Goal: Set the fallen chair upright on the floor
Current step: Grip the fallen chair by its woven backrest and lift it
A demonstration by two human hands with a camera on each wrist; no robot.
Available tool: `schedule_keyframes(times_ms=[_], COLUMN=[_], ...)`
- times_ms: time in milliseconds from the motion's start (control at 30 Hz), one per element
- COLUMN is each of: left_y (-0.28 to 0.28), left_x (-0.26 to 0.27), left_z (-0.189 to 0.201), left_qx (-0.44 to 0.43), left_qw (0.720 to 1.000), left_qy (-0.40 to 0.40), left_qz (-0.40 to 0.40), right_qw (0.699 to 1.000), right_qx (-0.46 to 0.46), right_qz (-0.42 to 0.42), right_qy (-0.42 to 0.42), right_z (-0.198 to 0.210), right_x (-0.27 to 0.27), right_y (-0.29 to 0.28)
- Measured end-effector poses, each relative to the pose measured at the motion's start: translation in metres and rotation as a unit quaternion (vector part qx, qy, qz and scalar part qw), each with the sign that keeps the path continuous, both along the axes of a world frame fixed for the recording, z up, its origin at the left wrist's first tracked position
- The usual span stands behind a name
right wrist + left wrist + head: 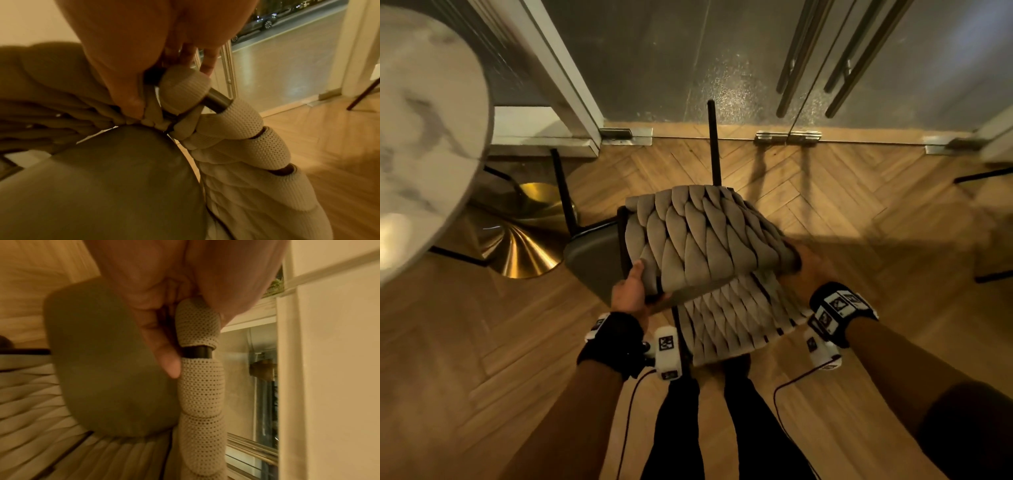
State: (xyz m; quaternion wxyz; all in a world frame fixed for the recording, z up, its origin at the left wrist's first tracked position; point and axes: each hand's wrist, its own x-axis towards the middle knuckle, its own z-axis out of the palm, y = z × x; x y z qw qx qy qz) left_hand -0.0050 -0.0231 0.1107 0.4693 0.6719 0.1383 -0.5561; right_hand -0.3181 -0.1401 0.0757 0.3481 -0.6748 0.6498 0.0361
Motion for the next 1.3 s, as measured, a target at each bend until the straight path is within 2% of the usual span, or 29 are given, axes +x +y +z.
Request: schedule_keyframes(times_ms=[100,200,333,466,633,799,899,999,1032,1066,1099,1166,1199,1232,1265,1299], left_y=[-0.009,-0.022,-0.033,-0.039,-0.051,-0.062,-0.057,-0.024,-0.009,0.012,0.033,0.080,0.102,0.119,0.130,0.137], left_x=[0.009,0.015,0.023,0.034,0.071,0.095,0.103,0.099,0.093,0.087,0.079,0.058,0.050,0.042,0.036,0.030], left_z=[0.032,0.060,0.077,0.080,0.078,0.081,0.075,0.043,0.028,0.007,-0.015,-0.057,-0.077,-0.088,-0.097,-0.101], left_qx=[0.004,0.006,0.018,0.010,-0.025,-0.067,-0.114,-0.075,-0.049,-0.027,-0.018,-0.006,0.002,0.025,0.054,0.076], left_qw=[1.000,0.998,0.997,0.994,0.994,0.989,0.973,0.948,0.926,0.880,0.811,0.638,0.558,0.493,0.453,0.430], left_qy=[-0.010,-0.029,-0.028,-0.046,-0.080,-0.082,-0.113,-0.149,-0.178,-0.217,-0.239,-0.252,-0.264,-0.268,-0.259,-0.250], left_qz=[-0.019,-0.047,-0.072,-0.094,-0.067,-0.106,-0.167,-0.270,-0.330,-0.421,-0.534,-0.728,-0.787,-0.828,-0.851,-0.864], right_qw=[1.000,0.993,0.981,0.972,0.977,0.983,0.984,0.984,0.983,0.983,0.984,0.983,0.983,0.981,0.979,0.979], right_qx=[-0.026,0.024,0.090,0.164,0.145,0.136,0.144,0.146,0.143,0.137,0.130,0.121,0.120,0.121,0.120,0.116], right_qz=[0.010,-0.108,-0.149,-0.165,-0.157,-0.119,-0.102,-0.105,-0.112,-0.119,-0.125,-0.136,-0.142,-0.153,-0.162,-0.169], right_qy=[0.007,-0.037,-0.083,-0.006,0.017,0.034,0.018,-0.004,-0.009,-0.012,-0.012,-0.016,-0.008,0.000,0.009,0.015], right_z=[0.016,0.017,0.005,-0.014,-0.025,-0.001,0.008,0.021,0.025,0.027,0.029,0.032,0.035,0.036,0.035,0.035], right_x=[-0.006,-0.016,-0.033,-0.041,-0.026,-0.006,-0.005,0.004,0.008,0.011,0.014,0.019,0.021,0.022,0.022,0.023], right_y=[0.004,0.006,0.028,0.049,0.036,0.028,0.022,0.008,0.001,-0.005,-0.013,-0.028,-0.038,-0.049,-0.062,-0.074])
